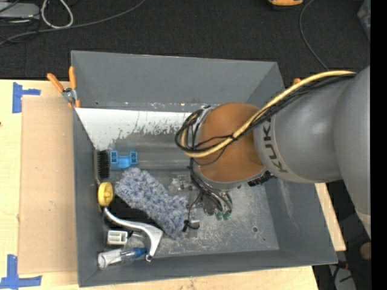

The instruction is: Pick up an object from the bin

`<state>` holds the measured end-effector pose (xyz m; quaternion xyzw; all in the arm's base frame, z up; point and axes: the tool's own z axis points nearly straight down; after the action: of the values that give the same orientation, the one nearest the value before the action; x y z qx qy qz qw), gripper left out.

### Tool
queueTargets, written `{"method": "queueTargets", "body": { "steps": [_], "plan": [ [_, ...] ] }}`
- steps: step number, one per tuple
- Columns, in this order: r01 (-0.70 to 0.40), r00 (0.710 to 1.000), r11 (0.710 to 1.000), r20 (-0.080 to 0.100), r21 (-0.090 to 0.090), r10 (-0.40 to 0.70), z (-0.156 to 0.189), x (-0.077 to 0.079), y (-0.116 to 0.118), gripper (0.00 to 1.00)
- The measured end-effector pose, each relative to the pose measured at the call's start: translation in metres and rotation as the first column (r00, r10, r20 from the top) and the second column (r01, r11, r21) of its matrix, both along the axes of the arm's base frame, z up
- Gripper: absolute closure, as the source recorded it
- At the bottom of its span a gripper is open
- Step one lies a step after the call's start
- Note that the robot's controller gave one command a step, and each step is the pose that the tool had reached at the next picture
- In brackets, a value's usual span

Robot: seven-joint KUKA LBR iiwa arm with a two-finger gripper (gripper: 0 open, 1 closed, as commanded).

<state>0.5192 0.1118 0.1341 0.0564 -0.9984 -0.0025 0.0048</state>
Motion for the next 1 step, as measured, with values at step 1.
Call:
{"method": "queueTargets", "body": {
  "steps": [1],
  "plan": [
    [-0.019,1.0,1.0,-0.003,-0.001,0.019,-0.0453,-0.0055,-0.0005,1.0]
  ]
}}
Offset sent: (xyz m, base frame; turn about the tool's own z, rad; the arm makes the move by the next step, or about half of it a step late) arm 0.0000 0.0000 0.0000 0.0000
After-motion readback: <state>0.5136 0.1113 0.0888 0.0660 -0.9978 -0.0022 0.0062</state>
